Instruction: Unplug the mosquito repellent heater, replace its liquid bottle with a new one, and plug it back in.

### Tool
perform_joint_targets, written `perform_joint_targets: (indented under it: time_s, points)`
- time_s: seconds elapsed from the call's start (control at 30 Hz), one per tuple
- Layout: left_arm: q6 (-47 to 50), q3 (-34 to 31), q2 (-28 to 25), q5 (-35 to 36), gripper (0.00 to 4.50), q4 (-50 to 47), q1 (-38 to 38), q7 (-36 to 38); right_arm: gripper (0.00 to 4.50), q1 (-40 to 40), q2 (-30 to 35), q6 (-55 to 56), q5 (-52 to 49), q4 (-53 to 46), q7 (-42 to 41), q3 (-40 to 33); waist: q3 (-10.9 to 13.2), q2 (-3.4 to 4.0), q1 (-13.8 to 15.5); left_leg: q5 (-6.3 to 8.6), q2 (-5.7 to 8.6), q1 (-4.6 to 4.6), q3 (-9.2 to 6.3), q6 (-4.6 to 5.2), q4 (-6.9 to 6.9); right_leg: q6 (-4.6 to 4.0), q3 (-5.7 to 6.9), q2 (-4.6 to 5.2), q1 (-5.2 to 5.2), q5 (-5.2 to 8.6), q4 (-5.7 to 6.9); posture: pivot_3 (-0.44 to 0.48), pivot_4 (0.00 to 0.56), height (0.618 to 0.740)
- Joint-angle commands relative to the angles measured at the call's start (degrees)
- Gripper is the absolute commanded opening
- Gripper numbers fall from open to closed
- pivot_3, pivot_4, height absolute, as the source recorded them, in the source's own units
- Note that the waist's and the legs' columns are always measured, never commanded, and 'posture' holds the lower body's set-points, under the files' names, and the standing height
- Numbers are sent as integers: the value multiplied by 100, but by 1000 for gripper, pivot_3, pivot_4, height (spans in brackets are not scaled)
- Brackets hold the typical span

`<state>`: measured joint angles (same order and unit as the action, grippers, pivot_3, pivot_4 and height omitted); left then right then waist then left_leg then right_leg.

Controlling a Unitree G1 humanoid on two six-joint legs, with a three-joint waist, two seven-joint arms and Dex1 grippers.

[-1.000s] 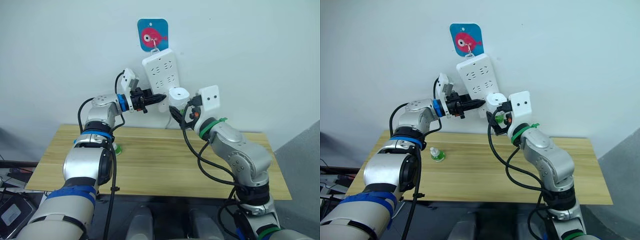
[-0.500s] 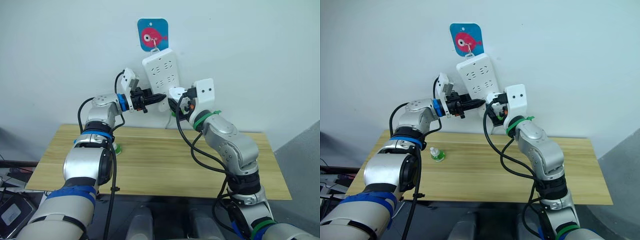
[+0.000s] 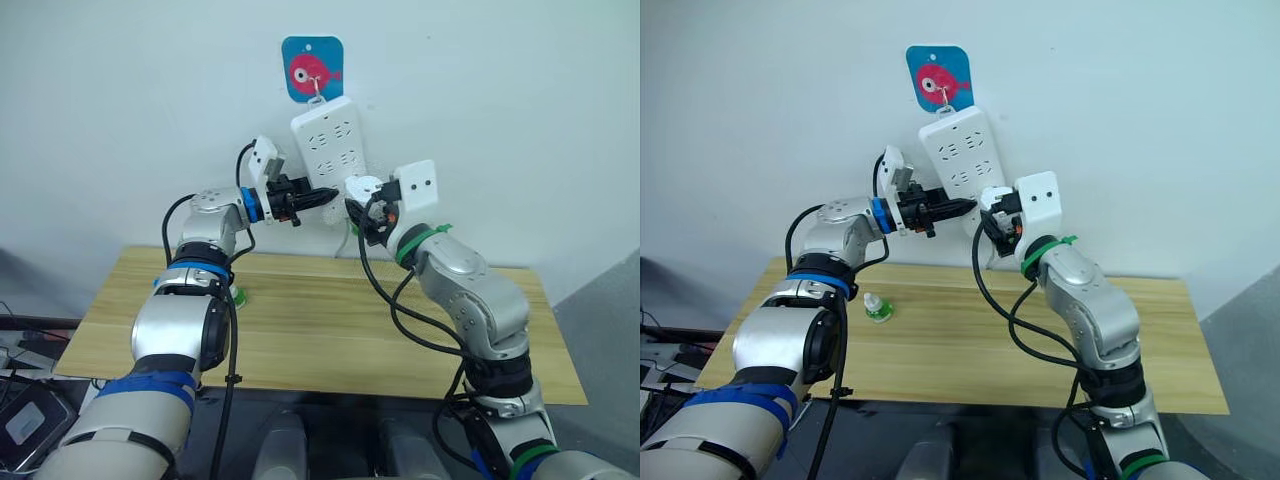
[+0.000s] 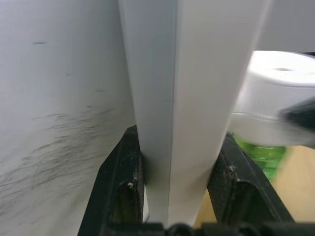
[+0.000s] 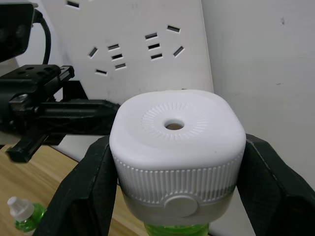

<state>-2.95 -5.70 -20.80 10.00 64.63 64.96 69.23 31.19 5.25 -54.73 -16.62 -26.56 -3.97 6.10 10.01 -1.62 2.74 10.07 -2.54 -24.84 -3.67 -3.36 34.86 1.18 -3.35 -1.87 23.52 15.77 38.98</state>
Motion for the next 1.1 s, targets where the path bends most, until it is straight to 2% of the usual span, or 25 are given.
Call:
perform_joint_targets:
  time_s: [0.03, 0.23, 0.3, 0.57, 0.8, 0.97, 1.1]
  points:
    - [-77, 22, -21, -92, 1337, -60, 69, -209, 2935, 47, 12, -180, -90, -589, -13, -112, 2, 1, -6, 0, -2, 0, -3, 0, 1, 0, 3, -1, 0, 0, 2, 155, 180, 740]
    - [-82, 0, -41, -88, 1337, -55, 38, -334, 2935, 65, -15, -327, -78, -647, 53, -205, 2, 2, -25, -4, -4, 4, -8, 1, 6, 4, 6, -6, -1, 3, 7, 160, 174, 740]
    - [-63, -29, -78, -67, 2068, -61, 17, -360, 2935, 43, -2, -310, -67, -633, 47, -248, 2, 2, -35, -4, -3, 4, -6, 1, 9, 4, 3, -6, -2, 2, 7, 160, 174, 740]
    - [-13, -165, -208, 33, 4477, -567, -525, -669, 2935, -133, 102, -163, -52, -530, -22, -422, 2, 3, -96, -3, -6, 4, -12, 2, 0, 0, 11, -6, 1, 1, 9, 182, 165, 740]
    - [421, -359, -491, 194, 4477, -2397, -1779, -1296, 2935, -360, 213, 47, -70, -403, -123, -663, 4, 7, -139, -6, -10, 11, -11, 3, 3, 0, 5, -7, 1, 1, 21, 199, 159, 740]
    - [144, -305, -773, -154, 4477, -3651, -2788, -2073, 2935, -472, 213, 133, -189, -388, -170, -964, 4, 7, -117, -5, -11, 10, -13, 3, -2, -2, 7, -6, 1, 0, 15, 213, 160, 740]
    - [445, -144, -666, 158, 4477, -5651, -3889, -2208, 2935, -470, -150, -31, -725, -350, -95, -1730, 9, 12, -104, -5, -9, 10, -4, 2, -2, -8, -4, 3, 0, -3, 10, 231, 173, 740]
